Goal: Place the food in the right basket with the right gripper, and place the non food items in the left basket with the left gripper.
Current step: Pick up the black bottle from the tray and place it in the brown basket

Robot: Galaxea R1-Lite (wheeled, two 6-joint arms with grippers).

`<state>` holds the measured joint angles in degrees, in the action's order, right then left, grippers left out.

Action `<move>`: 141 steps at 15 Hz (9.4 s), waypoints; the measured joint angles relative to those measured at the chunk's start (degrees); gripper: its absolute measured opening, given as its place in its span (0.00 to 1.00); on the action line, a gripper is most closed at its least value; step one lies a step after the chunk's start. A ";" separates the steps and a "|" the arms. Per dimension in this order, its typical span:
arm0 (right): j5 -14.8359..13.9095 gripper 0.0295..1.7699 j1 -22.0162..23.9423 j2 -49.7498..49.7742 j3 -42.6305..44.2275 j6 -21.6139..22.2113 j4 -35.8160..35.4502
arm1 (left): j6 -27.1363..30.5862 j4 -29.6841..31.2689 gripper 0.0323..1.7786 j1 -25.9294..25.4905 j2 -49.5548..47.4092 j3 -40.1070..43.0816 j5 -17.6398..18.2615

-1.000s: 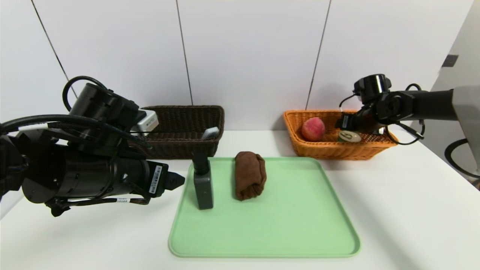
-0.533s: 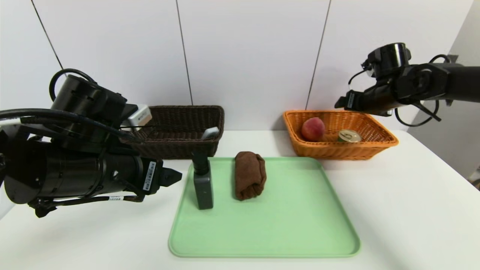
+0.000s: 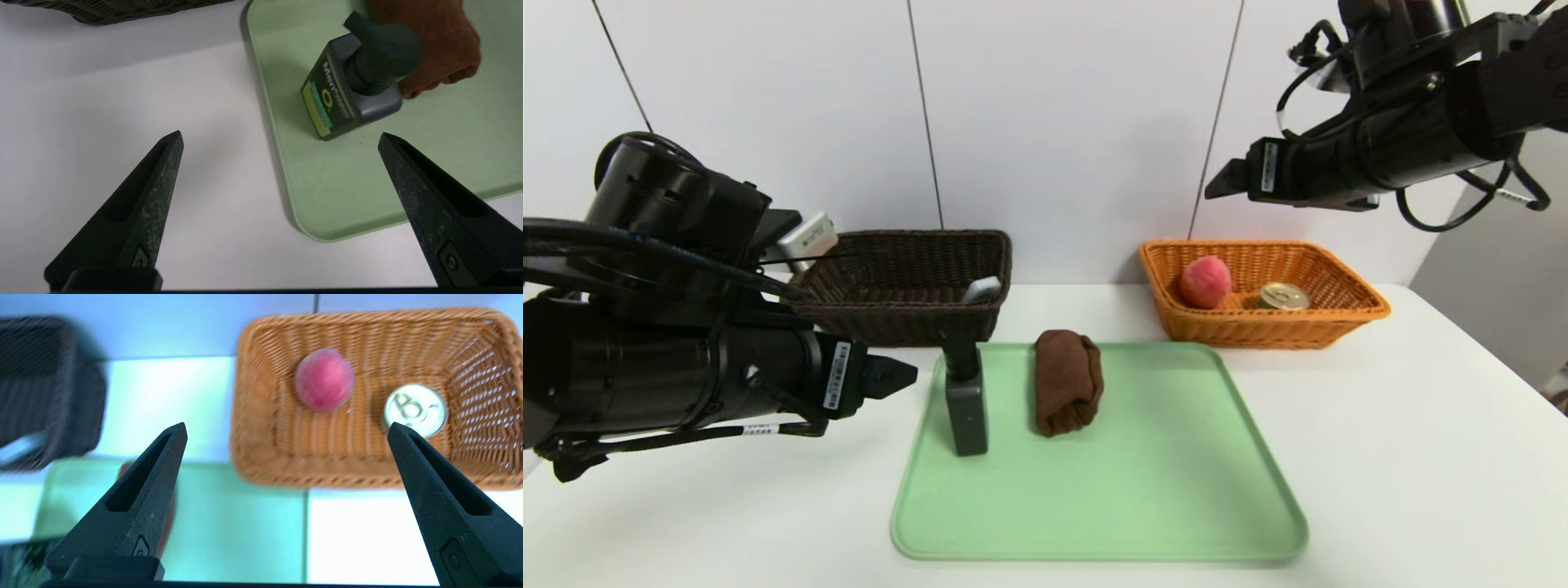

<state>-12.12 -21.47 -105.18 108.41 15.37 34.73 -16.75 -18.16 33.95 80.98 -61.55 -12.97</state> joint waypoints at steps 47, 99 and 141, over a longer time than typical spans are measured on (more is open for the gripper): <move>6.45 0.96 8.83 20.46 -24.84 -19.83 -2.27 | -14.25 22.63 0.95 19.25 16.86 8.87 -21.81; 6.61 0.96 6.80 21.27 -31.07 -21.10 -5.46 | -8.47 39.83 0.35 12.19 25.73 11.31 -22.72; 6.45 0.96 5.49 20.68 -34.40 -20.32 -11.14 | 8.33 2.23 0.35 -27.28 44.51 -48.01 11.41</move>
<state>-5.67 -15.98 -84.51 74.01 -4.95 23.59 -8.42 -15.93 6.67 125.49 -109.56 -1.56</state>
